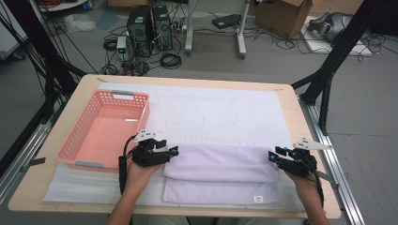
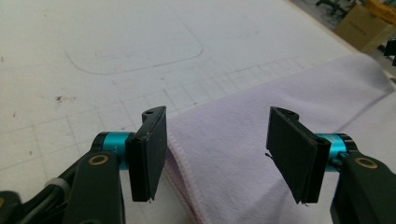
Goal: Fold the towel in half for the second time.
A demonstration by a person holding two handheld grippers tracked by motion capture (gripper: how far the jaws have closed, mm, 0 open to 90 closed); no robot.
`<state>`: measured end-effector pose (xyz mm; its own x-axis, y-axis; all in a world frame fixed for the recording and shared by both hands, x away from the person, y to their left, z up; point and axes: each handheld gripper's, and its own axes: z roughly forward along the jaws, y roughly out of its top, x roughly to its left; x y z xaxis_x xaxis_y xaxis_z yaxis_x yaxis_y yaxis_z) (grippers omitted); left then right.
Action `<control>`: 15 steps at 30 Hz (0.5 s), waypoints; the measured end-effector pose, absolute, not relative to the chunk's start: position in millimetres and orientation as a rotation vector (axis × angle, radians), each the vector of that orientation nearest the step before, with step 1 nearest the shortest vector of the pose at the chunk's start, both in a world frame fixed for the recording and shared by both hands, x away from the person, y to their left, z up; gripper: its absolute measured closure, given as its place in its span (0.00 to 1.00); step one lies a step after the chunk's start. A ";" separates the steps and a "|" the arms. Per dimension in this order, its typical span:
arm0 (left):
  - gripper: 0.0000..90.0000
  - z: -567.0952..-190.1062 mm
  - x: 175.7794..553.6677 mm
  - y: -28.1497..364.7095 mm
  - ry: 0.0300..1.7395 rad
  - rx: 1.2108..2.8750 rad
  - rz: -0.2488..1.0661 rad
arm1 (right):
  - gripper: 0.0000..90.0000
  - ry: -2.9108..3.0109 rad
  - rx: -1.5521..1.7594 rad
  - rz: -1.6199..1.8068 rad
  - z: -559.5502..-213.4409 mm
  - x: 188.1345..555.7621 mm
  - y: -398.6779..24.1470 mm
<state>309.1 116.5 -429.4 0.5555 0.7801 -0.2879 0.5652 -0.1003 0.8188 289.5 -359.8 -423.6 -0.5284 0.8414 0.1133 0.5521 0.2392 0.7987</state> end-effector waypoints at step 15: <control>0.42 -444.6 321.3 115.6 1.197 1.848 0.268 | 0.56 2.155 1.377 1.172 -437.9 302.0 -362.4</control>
<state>321.3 115.6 -444.6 0.5097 0.8172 -0.2691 0.6247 -0.1364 0.7689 302.0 -362.4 -437.9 -0.4804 0.8642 0.1496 0.5954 0.1961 0.7791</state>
